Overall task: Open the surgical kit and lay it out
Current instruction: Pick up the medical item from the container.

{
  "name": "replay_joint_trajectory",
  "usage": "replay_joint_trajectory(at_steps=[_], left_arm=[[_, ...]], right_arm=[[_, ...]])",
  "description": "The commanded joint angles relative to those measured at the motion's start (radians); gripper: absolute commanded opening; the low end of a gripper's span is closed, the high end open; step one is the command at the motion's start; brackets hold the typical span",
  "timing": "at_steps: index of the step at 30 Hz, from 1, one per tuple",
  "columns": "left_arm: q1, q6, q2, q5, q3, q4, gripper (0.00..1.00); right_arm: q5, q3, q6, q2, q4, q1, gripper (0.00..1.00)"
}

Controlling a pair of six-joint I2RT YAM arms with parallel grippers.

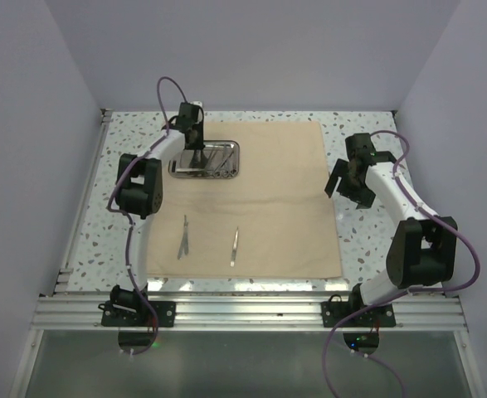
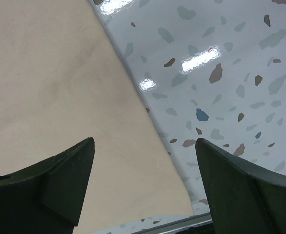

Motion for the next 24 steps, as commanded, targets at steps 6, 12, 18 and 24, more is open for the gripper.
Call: replay_joint_trajectory(at_steps=[6, 12, 18, 24], left_arm=[[0.004, 0.044, 0.093, -0.022, 0.047, -0.129, 0.19], [-0.005, 0.058, 0.130, -0.034, 0.069, -0.140, 0.10], [-0.003, 0.042, 0.135, -0.022, 0.104, -0.149, 0.00], [-0.003, 0.006, 0.087, -0.014, 0.158, -0.142, 0.00]], right_arm=[[-0.005, 0.011, -0.007, -0.011, 0.007, -0.003, 0.89], [-0.003, 0.010, -0.008, -0.022, 0.008, -0.003, 0.89], [-0.015, 0.000, -0.002, -0.028, 0.016, -0.004, 0.89], [-0.024, -0.012, -0.001, -0.053, 0.028, -0.004, 0.89]])
